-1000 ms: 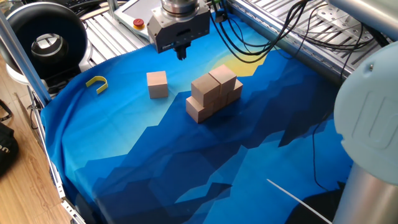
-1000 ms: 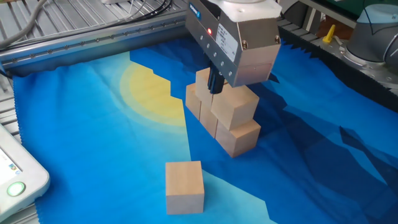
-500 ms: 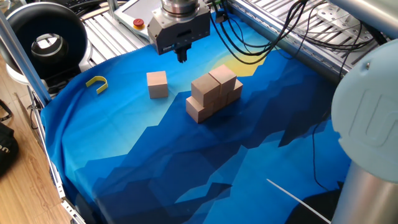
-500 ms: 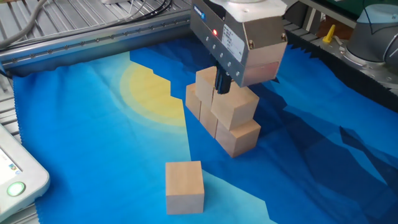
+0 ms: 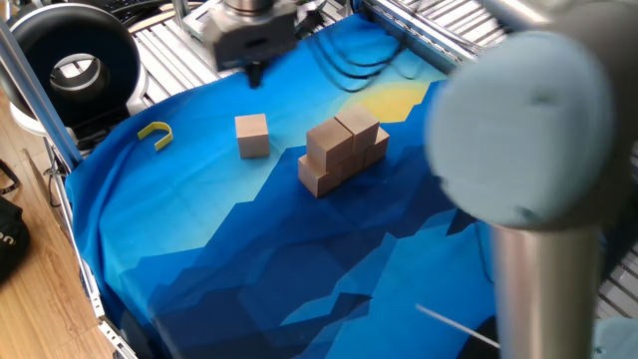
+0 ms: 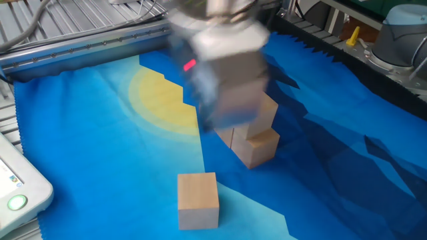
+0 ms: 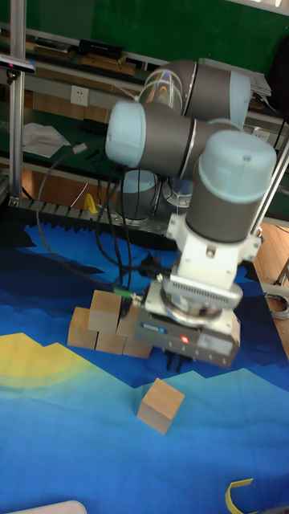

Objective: Stack the blocks into a pyramid shape

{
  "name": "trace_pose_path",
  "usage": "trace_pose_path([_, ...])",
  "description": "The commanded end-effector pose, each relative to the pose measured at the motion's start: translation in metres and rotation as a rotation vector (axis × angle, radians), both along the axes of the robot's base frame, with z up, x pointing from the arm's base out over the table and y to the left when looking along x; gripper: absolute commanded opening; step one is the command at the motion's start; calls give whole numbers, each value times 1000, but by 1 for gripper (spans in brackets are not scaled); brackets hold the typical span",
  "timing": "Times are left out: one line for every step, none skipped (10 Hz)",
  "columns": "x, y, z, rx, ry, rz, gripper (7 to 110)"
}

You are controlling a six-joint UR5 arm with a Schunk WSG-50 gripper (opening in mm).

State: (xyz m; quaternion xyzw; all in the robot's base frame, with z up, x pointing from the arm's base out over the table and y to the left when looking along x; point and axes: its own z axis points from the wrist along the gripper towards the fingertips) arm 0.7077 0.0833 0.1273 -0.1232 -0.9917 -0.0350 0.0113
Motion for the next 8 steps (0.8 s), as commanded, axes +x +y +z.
trace_pose_path([42, 36, -21, 117, -16, -127, 44])
trace_pose_path([40, 26, -24, 70, -9, -144, 44])
trace_pose_path([33, 20, -25, 53, 16, -130, 44])
trace_pose_path([26, 17, -26, 36, 48, -171, 44])
trace_pose_path([14, 21, -27, 49, 110, -285, 110])
trace_pose_path([12, 17, -33, 57, 123, -331, 110])
trace_pose_path([20, 9, -42, 63, 84, -341, 110])
trace_pose_path([23, 1, -48, 62, 67, -352, 110])
